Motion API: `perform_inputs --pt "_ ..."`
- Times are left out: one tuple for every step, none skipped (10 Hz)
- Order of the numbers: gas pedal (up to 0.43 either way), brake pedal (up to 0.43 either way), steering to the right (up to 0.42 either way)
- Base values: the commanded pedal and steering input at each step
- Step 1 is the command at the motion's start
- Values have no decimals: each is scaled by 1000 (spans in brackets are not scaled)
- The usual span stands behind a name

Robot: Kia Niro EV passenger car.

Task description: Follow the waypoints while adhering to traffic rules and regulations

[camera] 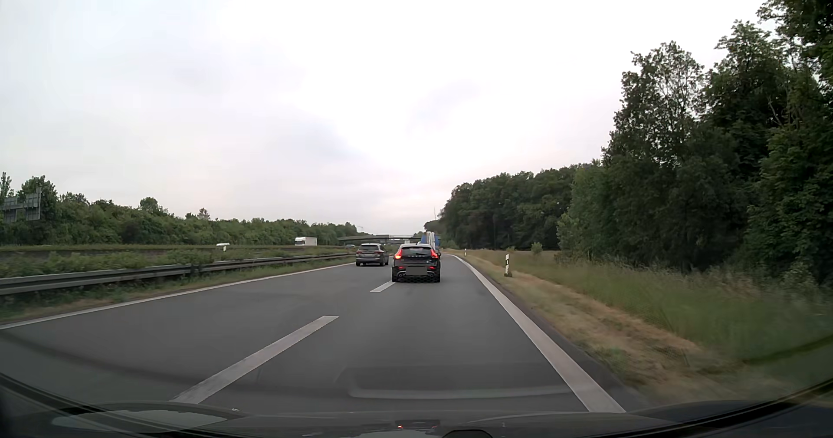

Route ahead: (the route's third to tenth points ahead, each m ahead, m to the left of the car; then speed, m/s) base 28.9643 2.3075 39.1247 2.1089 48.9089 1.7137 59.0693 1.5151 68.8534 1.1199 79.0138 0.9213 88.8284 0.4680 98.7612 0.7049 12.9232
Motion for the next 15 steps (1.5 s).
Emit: perform_inputs --pt "177 0 10" --pt "248 0 8" --pt "268 0 5" --pt "268 0 2" --pt "268 0 2" --pt "268 0 1" --pt "268 0 2" --pt "268 0 0" --pt "268 0 0" --pt "268 0 -1" --pt "268 0 -5" --pt "268 0 -9" --pt "268 0 -11" --pt "268 0 -11" --pt "268 0 -11"
